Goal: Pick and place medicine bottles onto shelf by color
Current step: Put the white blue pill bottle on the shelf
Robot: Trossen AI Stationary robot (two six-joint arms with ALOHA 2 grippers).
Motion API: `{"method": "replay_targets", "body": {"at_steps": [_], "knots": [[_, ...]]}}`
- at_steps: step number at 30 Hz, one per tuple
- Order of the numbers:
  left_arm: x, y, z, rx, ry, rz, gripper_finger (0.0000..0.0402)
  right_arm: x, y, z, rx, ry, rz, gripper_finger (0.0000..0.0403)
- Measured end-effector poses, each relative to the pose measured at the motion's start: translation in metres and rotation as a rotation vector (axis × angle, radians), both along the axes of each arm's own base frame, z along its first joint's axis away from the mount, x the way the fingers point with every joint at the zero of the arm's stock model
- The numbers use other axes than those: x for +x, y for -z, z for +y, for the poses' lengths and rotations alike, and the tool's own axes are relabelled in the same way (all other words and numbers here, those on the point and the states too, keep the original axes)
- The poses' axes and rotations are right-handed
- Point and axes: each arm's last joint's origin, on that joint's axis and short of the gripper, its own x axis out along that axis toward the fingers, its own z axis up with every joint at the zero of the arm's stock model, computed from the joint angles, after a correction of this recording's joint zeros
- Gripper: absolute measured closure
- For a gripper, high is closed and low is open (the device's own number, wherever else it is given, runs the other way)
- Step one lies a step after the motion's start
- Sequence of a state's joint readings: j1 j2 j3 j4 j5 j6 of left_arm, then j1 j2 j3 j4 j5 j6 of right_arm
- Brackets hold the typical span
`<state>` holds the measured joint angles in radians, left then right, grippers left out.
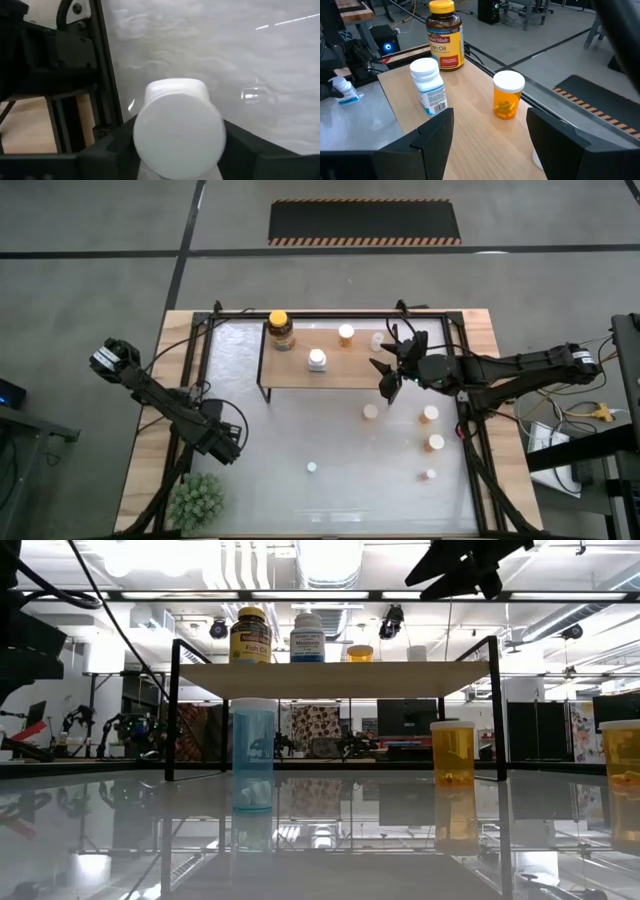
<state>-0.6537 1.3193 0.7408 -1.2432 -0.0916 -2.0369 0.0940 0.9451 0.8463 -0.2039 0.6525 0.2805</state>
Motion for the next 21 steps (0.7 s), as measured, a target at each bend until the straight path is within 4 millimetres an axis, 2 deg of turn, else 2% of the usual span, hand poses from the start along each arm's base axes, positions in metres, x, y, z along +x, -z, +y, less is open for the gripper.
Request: {"method": "replay_targets", "body": {"at_steps": [5,10,12,16,18,21], "knots": [[0.003,-0.003,-0.002,-0.015,0.004,-0.018,0.0254,0.001,0.001,0.0,0.007,0.003,0.001,0.0163],[0.016,-0.026,-0.012,-0.092,0.139,-0.076,0.0254,0.001,0.001,0.0,0.007,0.002,0.003,0.0165],[0.026,-0.043,-0.021,-0.161,0.258,-0.132,0.0251,0.001,0.001,0.0,0.006,0.001,0.003,0.0164],[0.046,-0.09,-0.037,-0.271,0.54,-0.306,0.0248,0.001,0.002,0.0,0.004,0.0,0.006,0.0164],[0.058,-0.113,-0.043,-0.262,0.692,-0.414,0.0248,0.001,0.002,0.0,0.003,0.0,0.011,0.0165],[0.075,-0.144,-0.043,-0.161,0.9,-0.5,0.0248,0.001,0.002,0.0,0.002,-0.001,0.014,0.0165]]}}
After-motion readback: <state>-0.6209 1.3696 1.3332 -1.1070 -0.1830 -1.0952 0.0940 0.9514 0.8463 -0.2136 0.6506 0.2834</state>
